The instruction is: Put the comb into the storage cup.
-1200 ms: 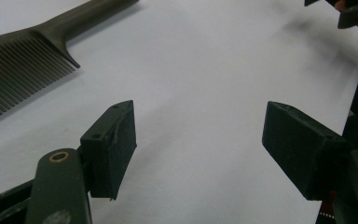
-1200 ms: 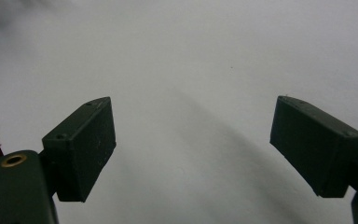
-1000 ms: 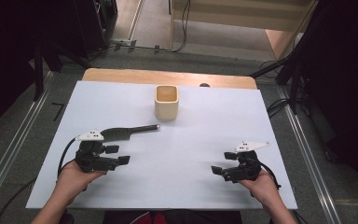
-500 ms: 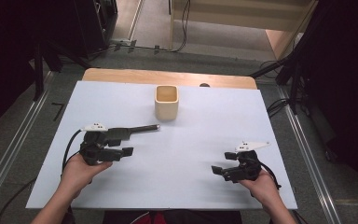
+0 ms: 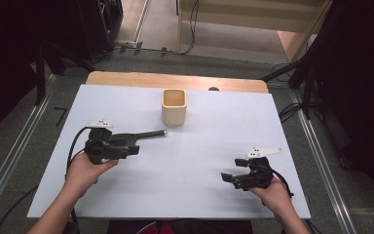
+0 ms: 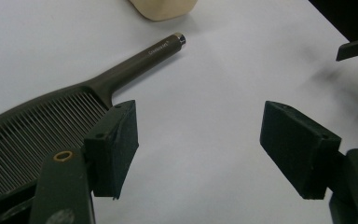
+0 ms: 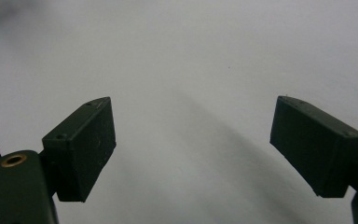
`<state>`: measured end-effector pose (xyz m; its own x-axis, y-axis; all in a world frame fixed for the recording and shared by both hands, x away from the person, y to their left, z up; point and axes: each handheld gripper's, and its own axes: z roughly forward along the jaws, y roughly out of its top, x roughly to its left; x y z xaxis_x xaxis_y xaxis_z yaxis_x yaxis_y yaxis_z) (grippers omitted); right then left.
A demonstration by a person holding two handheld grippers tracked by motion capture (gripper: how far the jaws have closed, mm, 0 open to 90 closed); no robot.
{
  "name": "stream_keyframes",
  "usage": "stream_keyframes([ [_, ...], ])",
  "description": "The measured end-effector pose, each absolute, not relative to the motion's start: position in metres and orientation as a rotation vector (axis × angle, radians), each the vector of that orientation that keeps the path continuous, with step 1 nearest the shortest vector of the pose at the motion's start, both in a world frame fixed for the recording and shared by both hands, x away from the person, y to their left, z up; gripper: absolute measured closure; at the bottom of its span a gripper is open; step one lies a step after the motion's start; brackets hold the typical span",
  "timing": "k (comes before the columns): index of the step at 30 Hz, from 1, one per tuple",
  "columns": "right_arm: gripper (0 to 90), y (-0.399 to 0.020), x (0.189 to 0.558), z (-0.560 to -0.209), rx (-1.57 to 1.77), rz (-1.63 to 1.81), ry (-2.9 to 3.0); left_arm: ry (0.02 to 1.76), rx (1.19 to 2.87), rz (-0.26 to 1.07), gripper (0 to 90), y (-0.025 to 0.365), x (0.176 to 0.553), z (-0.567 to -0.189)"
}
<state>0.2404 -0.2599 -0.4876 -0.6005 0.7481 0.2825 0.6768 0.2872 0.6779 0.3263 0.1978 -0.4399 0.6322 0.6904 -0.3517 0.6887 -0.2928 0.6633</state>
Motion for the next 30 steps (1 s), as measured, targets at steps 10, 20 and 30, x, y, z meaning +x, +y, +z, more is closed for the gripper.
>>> stream_keyframes([
  [10, 12.4, -0.260, 0.241, -0.488, 1.357, 1.229, 2.449, 1.091, 2.010, -0.019, 28.9, 0.193, 0.337, -0.435],
  [20, 12.4, -0.259, 0.241, -0.488, 1.355, 1.224, 2.455, 1.102, 2.012, 0.008, 30.1, 0.187, 0.347, -0.429],
  [30, 12.4, -0.258, 0.240, -0.487, 1.346, 1.225, 2.458, 1.116, 2.010, 0.015, 30.1, 0.180, 0.362, -0.426],
])
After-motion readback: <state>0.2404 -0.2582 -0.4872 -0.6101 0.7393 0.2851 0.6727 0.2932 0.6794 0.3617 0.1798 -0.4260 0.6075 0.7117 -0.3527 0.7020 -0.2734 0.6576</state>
